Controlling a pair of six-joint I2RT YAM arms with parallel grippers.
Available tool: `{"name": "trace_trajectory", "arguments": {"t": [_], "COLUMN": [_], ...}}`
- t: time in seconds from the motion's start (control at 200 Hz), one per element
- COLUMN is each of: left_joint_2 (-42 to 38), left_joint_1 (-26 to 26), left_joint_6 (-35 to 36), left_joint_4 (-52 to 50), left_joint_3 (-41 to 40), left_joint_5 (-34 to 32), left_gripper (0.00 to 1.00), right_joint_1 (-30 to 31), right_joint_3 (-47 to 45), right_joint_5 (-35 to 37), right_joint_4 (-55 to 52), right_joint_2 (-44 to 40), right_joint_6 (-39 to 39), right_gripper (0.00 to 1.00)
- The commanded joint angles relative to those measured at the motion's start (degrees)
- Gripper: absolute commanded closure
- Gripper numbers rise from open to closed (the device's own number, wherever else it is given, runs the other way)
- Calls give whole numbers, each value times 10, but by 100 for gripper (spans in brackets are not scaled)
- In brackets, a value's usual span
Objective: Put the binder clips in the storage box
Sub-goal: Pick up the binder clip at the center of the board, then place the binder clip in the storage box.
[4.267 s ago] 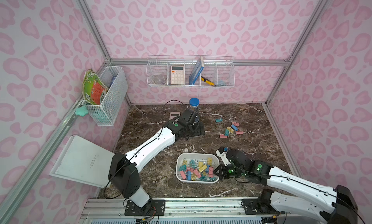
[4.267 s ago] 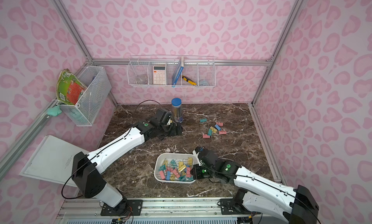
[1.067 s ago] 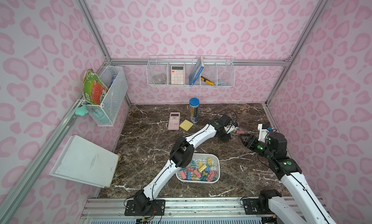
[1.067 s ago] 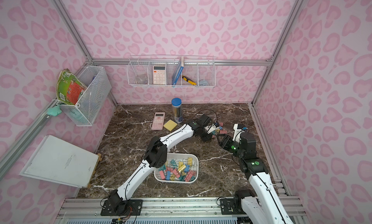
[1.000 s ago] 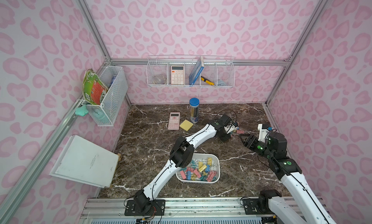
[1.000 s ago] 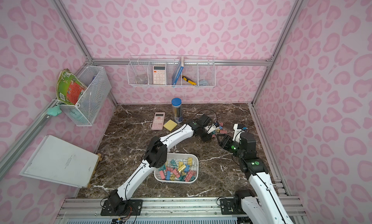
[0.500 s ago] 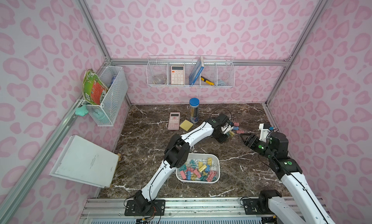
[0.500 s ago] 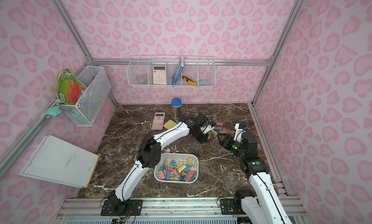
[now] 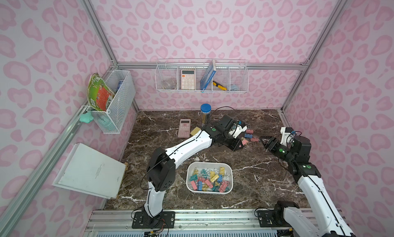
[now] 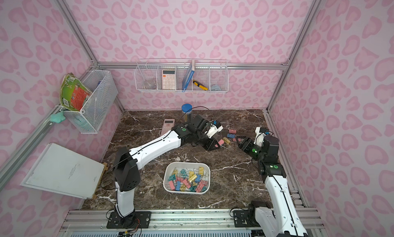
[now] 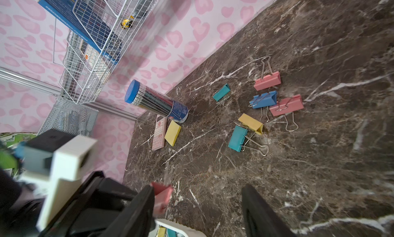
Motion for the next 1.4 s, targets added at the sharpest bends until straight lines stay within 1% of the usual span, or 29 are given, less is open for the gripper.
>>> {"name": "trace_trajectory", "arguments": {"t": [0.0,0.055,0.115,0.21,0.31,0.33,0.415,0.52,0.55,0.66,0.8,0.855,1.01,1.075,1.13,1.185,1.23,1.27,1.33,1.395], "left_joint_2": [-73,-104,-120,-131,-146,-150,-168,-198,-199,-178,-143,-139,-131,-140,-155,-176,-196,-216,-241,-260], "left_joint_1": [-23,-43,-62,-86,-117,-121,-132,-133,-132,-123,-120,-120,-119,-119,-118,-115,-109,-99,-78,-54], "left_joint_6": [-73,-94,-125,-181,-235,-246,-294,-328,-349,-334,-296,-288,-272,-267,-261,-254,-247,-238,-222,-209], "left_joint_4": [8,-27,-89,-198,-252,-257,-277,-278,-291,-314,-272,-252,-241,-246,-248,-245,-237,-223,-193,-165], "left_joint_3": [-68,-95,-108,-118,-151,-173,-209,-260,-266,-273,-263,-262,-252,-245,-237,-230,-227,-229,-239,-247], "left_joint_5": [-98,-162,-220,-260,-302,-306,-325,-346,-357,-367,-324,-314,-320,-332,-346,-362,-370,-367,-346,-320], "left_gripper": [79,79,79,79,78,78,78,77,76,76,74,69,46,43,40,39,35,29,18,11], "right_joint_1": [10,19,30,47,63,66,78,91,93,102,110,114,120,125,132,148,158,162,164,168], "right_joint_3": [-2,0,2,12,18,18,23,30,30,31,27,27,30,46,68,96,119,147,192,235], "right_joint_5": [-11,-9,-3,10,17,17,16,19,21,32,39,47,73,106,133,186,203,216,231,243], "right_joint_4": [29,36,42,46,51,52,57,51,50,50,48,45,37,14,-7,-28,-38,-53,-83,-108], "right_joint_2": [20,27,32,41,52,55,67,76,76,76,76,75,87,111,145,183,221,258,315,374], "right_joint_6": [-12,-13,-15,-23,-26,-26,-29,-34,-34,-35,-30,-31,-34,-42,-61,-89,-119,-145,-183,-217], "right_gripper": [33,33,33,33,33,33,33,33,33,33,33,33,33,35,37,40,42,43,43,45]}}
